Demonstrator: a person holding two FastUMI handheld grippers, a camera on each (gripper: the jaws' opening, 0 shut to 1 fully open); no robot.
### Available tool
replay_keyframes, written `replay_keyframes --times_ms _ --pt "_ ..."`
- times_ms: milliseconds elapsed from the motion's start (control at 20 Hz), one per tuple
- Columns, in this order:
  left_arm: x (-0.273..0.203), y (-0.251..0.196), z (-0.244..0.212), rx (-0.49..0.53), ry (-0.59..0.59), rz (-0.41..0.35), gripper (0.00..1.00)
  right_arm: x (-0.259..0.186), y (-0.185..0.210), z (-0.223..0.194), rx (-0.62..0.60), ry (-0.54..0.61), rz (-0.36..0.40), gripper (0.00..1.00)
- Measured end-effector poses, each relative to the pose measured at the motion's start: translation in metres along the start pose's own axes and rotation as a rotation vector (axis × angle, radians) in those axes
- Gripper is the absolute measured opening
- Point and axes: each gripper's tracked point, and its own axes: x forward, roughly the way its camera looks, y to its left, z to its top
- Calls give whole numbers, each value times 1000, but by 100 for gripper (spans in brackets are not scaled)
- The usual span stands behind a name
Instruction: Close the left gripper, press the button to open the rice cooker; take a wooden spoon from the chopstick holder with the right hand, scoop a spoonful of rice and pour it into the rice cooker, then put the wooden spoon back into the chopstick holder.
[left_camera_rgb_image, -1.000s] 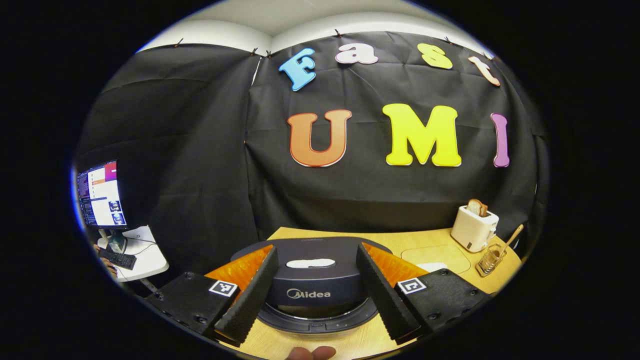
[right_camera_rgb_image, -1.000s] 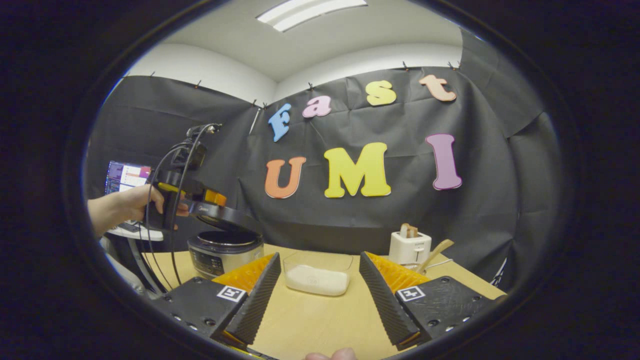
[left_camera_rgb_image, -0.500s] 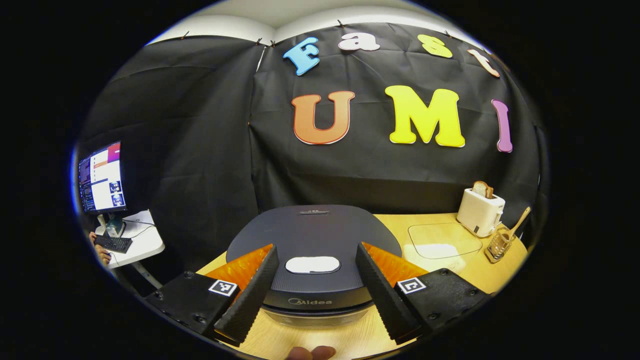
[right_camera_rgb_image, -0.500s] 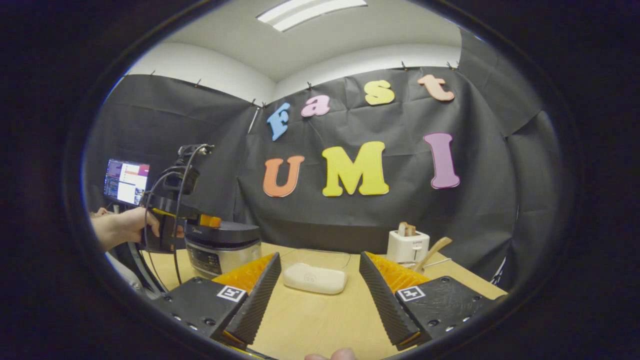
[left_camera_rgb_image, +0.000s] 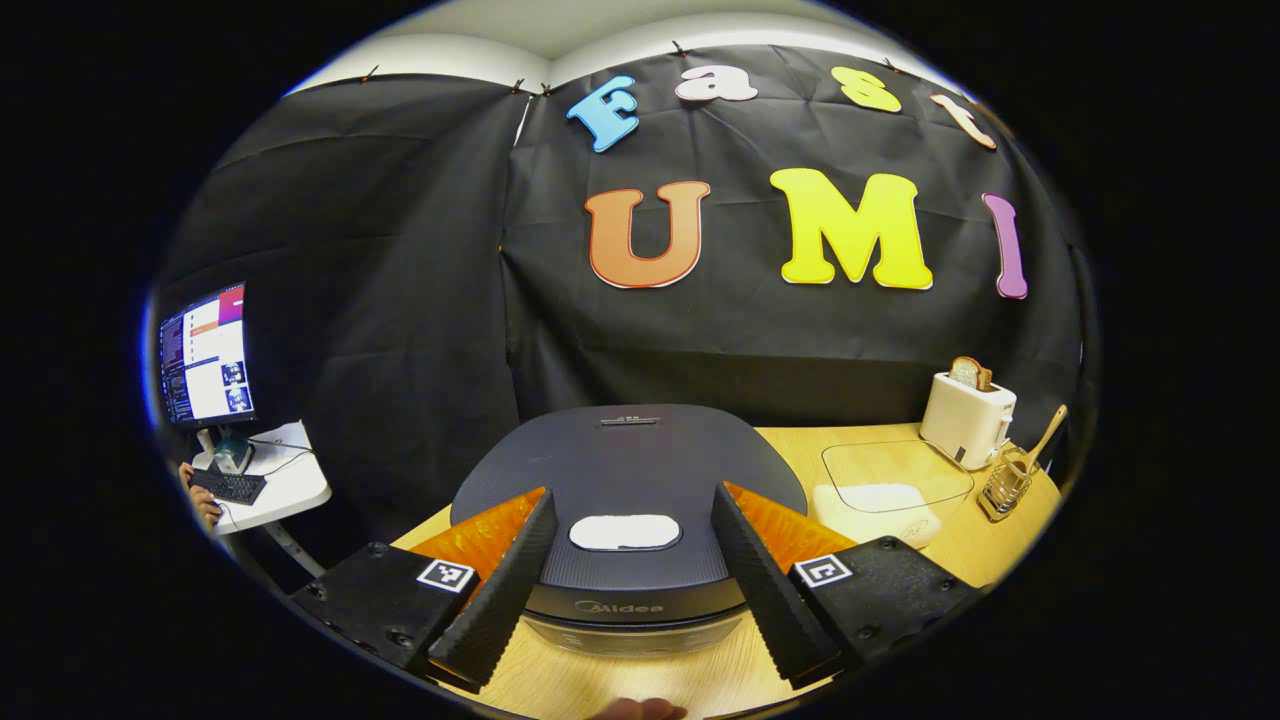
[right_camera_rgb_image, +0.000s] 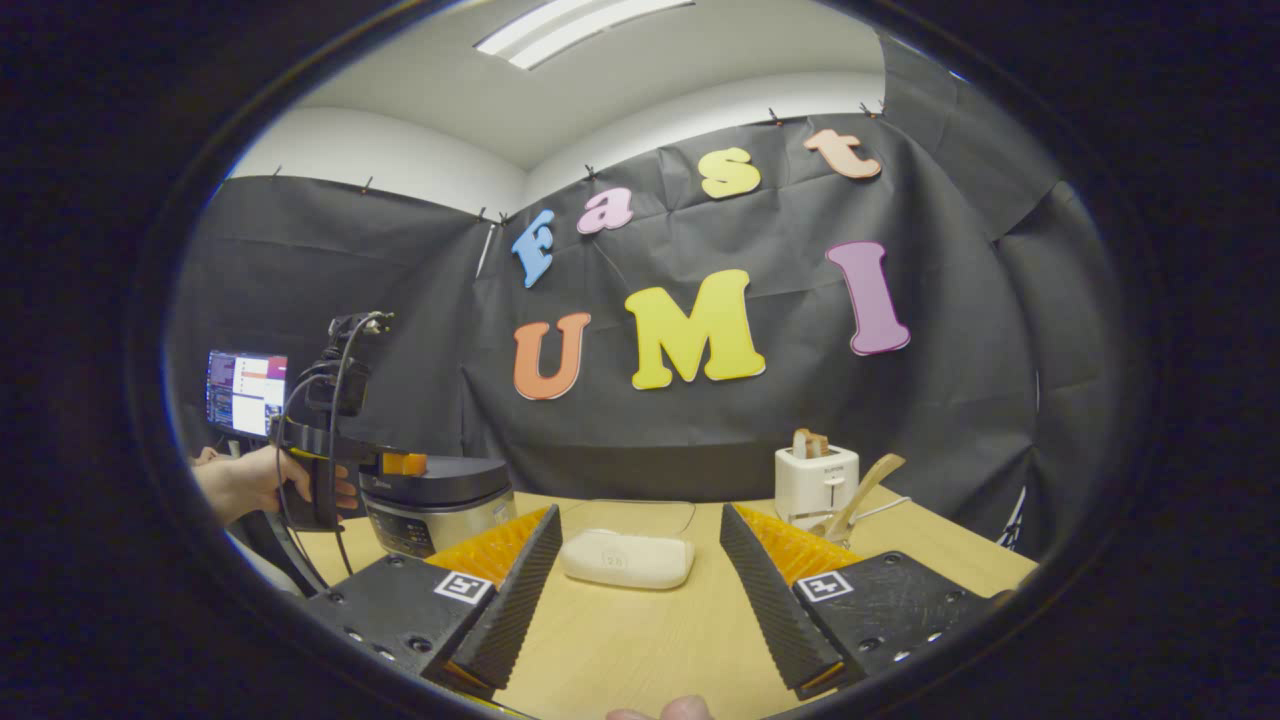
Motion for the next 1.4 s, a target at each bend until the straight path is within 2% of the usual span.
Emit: replay_keyframes --times_ms 300,350,400,650,850,900,950,1000,1150,1200,1250,1300,1350,1400 --pt "2 -2 -7 35 -10 -15 98 3 -5 -5 26 3 3 94" --pt "-1 -2 -6 46 -15 -18 97 2 -6 -4 27 3 0 91" --pt "2 -3 -7 54 -19 -21 96 1 -6 -5 24 2 -1 95" --pt "1 -4 -5 42 -73 -17 96 5 -10 -11 32 17 -8 95" --pt "1 -4 -7 37 -63 -16 94 9 -12 -21 61 49 -17 95" --pt "2 -3 -6 31 -59 -15 94 9 -13 -19 60 50 -22 91" --pt "2 -2 -5 18 -62 -12 94 8 -14 -18 55 49 -32 91" --pt "1 -2 -5 9 -62 -9 94 8 -16 -18 48 47 -40 95" --pt "-1 -3 -3 15 -70 -2 94 7 -18 -15 33 44 -60 95" --pt "-3 -1 -3 2 -66 1 95 7 -18 -15 29 44 -63 91" --pt "-7 -4 -1 -11 -70 -1 96 6 -17 -13 22 42 -68 95" --pt "-12 -7 3 -16 -77 -3 97 6 -17 -11 14 37 -73 91" --pt "-20 -9 12 -12 -102 -7 97 7 -17 -8 8 33 -77 95" --pt "-28 -13 23 -3 -141 -7 97 7 -16 -6 0 27 -80 91"
